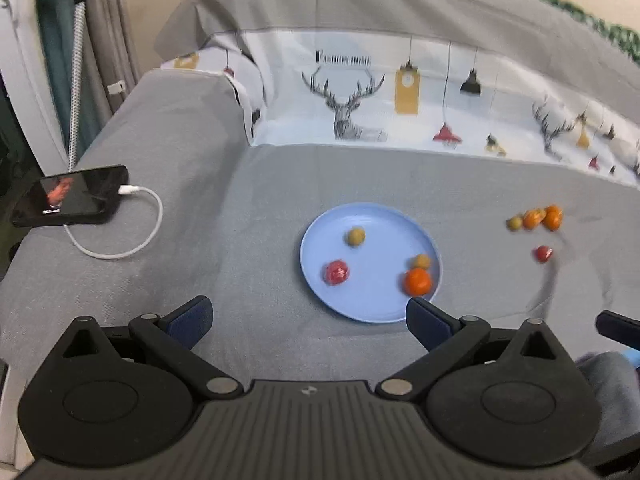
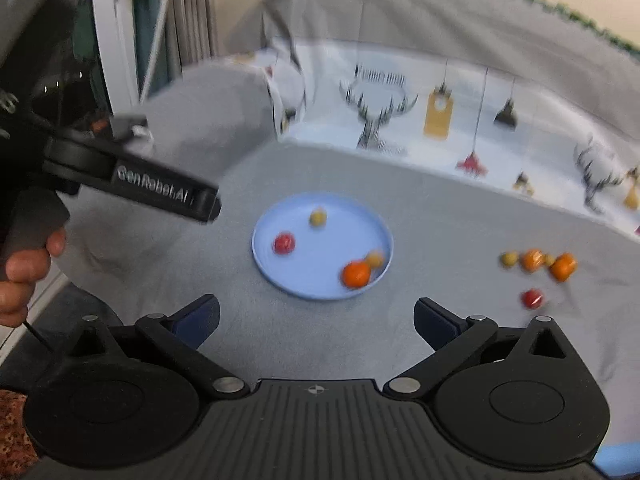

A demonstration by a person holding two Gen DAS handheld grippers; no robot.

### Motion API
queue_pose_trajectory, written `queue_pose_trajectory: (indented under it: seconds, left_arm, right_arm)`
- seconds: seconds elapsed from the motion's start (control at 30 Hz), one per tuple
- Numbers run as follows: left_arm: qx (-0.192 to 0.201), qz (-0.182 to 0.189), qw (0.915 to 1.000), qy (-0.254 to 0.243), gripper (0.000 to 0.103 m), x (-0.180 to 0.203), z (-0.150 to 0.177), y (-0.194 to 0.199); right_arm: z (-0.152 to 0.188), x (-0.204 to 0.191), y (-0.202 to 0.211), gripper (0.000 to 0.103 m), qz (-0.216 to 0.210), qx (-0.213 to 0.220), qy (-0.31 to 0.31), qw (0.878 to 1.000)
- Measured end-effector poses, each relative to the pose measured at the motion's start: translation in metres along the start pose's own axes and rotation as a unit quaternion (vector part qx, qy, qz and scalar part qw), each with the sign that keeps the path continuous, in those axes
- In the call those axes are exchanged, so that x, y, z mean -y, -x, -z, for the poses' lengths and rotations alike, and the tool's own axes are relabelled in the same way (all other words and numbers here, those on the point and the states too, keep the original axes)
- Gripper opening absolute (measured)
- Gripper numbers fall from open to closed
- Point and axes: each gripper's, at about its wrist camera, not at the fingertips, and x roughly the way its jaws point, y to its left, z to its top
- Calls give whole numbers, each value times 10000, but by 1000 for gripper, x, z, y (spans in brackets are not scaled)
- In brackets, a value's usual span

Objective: Organize fruits
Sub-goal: 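Lower both yellow fruits onto the blue plate and open both tools, then lift both tools away from the plate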

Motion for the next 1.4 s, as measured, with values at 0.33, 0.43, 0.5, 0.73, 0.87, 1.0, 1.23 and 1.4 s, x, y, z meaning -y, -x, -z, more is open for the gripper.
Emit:
queue_pose_trajectory:
  seconds: [0.33,0.43,0.5,0.73,0.87,1.0,1.23,1.4]
  left_arm:
    - [367,-91,9992,-161,103,16,19,57]
    - [414,-110,9988,-224,103,20,25,66]
    - [462,-136,9985,-245,103,21,26,72]
    - [509,-134,9982,-290,103,24,22,76]
    - [491,-117,9981,-356,103,25,20,75]
    - [478,-113,9980,-386,103,27,22,74]
    - [355,-106,9984,-433,103,29,20,65]
    - [217,-111,9987,-454,103,32,17,53]
  right_arm:
    - [20,1,55,102,85,674,-188,9975]
    - [23,-2,62,102,58,776,-61,9970]
    - [23,-4,66,102,45,852,-27,9963]
    - [24,-3,66,102,-30,916,8,9958]
    - [24,1,66,102,75,968,-105,9952]
    - [25,3,66,102,101,961,-183,9952]
    - [27,5,64,102,120,910,-237,9955]
    - [28,10,57,102,89,866,-327,9957]
